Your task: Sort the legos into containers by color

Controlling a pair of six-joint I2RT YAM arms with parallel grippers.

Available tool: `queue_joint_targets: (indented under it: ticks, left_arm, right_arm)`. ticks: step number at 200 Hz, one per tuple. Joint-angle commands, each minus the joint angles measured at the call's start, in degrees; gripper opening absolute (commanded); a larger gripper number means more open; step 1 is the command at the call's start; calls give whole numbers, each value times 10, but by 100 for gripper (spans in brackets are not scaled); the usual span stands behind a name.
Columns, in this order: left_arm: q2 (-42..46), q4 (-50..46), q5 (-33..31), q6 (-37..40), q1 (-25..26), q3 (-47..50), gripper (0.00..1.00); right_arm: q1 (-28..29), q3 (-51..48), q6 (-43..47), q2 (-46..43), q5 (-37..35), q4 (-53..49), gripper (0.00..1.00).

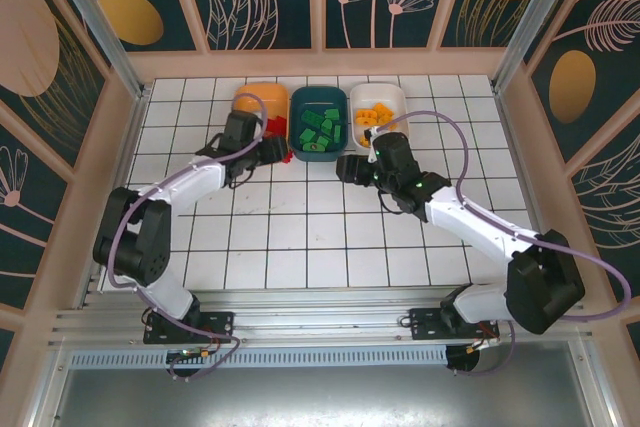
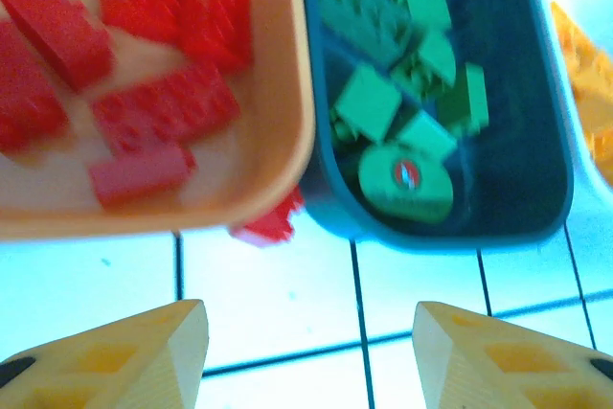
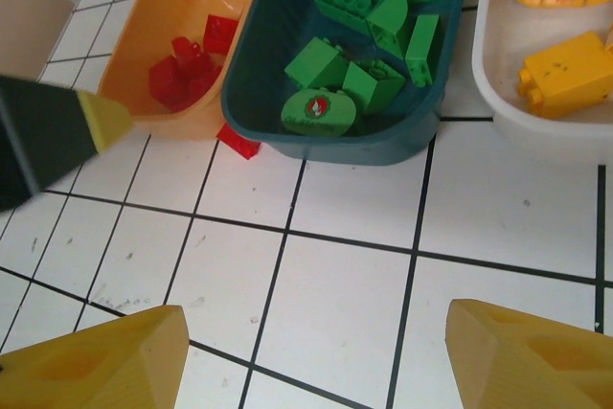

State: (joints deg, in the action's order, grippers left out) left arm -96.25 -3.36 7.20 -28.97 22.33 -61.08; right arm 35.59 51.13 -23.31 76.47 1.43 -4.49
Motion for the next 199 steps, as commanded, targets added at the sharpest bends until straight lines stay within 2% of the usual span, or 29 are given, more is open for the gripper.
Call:
queue_joint_targets:
  ticks: [1, 45, 143, 199]
  left_arm:
    - [-40, 39, 19, 7, 3, 11, 59]
    - [-108, 89, 13, 22, 5, -8, 63]
    - [-171, 127, -56, 53, 6, -25, 57]
    - [-184, 139, -60, 62, 7, -34, 52]
  right_arm:
    - [-3, 7, -13, 8, 9, 21, 72]
    - [-3, 7, -9, 3, -1, 11, 72]
    - [-13, 8, -9, 24, 6, 19, 72]
    - [-14, 11, -8, 33, 5, 19, 72]
